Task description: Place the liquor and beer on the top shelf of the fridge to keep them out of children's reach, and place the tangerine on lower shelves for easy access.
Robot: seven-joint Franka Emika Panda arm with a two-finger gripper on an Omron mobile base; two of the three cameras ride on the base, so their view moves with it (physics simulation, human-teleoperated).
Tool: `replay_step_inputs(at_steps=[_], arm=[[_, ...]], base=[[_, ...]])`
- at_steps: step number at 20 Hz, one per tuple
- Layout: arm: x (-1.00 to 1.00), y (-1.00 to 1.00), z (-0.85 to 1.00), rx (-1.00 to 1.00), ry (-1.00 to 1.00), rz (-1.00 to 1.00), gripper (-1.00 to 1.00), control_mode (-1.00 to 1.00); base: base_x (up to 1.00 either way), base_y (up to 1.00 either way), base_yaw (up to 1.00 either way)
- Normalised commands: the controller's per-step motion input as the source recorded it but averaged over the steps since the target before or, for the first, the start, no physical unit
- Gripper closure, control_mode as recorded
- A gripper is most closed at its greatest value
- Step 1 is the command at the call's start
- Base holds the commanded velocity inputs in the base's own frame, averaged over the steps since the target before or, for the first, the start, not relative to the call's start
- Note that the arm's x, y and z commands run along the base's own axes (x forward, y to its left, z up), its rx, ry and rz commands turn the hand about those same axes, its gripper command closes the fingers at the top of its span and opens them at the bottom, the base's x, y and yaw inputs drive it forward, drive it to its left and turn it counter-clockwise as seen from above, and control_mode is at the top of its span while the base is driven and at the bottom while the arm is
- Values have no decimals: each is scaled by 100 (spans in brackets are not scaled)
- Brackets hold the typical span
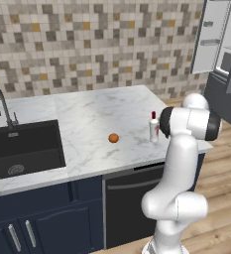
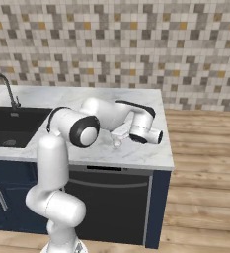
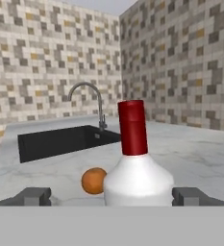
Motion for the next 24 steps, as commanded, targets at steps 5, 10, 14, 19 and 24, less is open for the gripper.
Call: replay_step_inputs(at_steps=[5, 10, 14, 19, 24], arm=[[21, 0, -8, 0, 0, 0, -100, -100], [13, 0, -8, 0, 0, 0, -100, -100], [14, 0, -11, 0, 0, 0, -100, -100], [14, 0, -10, 0, 0, -1, -100, -100], [11, 2, -3, 0, 0, -1, -100, -100]], base=[[0, 0, 0], [0, 0, 0], [0, 0, 0], [0, 0, 0], [0, 0, 0]])
